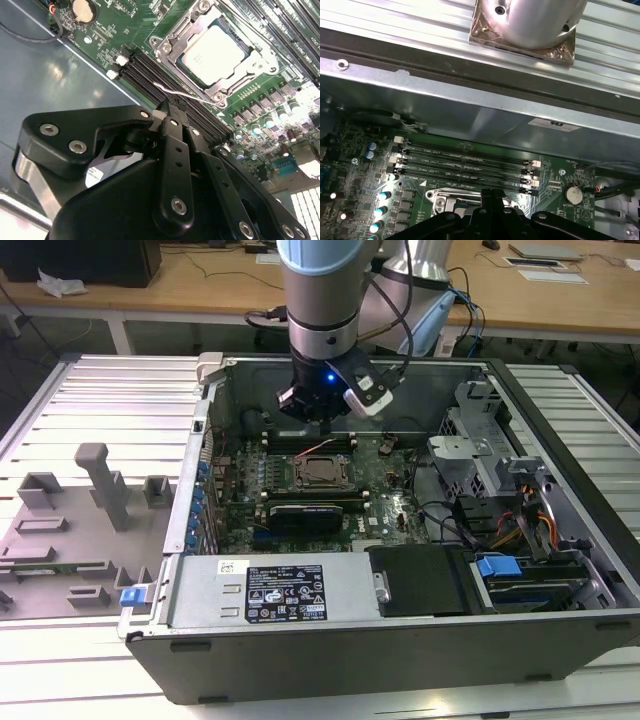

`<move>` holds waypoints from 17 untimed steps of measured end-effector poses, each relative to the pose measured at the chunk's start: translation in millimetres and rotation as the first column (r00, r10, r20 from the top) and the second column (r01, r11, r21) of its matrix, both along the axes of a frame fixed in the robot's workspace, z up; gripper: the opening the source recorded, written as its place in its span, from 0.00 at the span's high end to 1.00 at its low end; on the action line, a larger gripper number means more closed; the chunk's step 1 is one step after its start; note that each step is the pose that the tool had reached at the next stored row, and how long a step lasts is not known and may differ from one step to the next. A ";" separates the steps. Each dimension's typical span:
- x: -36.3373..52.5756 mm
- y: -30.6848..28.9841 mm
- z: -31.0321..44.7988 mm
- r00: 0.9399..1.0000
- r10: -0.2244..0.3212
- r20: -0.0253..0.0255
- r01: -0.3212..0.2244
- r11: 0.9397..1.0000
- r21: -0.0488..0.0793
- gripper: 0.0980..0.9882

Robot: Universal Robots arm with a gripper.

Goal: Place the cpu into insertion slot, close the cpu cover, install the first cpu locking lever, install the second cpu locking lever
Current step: 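Install the first cpu locking lever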

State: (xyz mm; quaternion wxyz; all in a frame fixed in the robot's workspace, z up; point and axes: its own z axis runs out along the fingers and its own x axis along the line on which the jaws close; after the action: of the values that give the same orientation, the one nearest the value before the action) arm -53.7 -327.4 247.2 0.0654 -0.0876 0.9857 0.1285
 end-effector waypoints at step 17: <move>-5.0 0.2 -14.9 0.998 -0.054 0.023 0.054 0.998 -0.008 0.99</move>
State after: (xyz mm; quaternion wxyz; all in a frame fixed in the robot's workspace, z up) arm -58.7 -327.2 232.3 0.0797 -0.0625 0.9874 0.1213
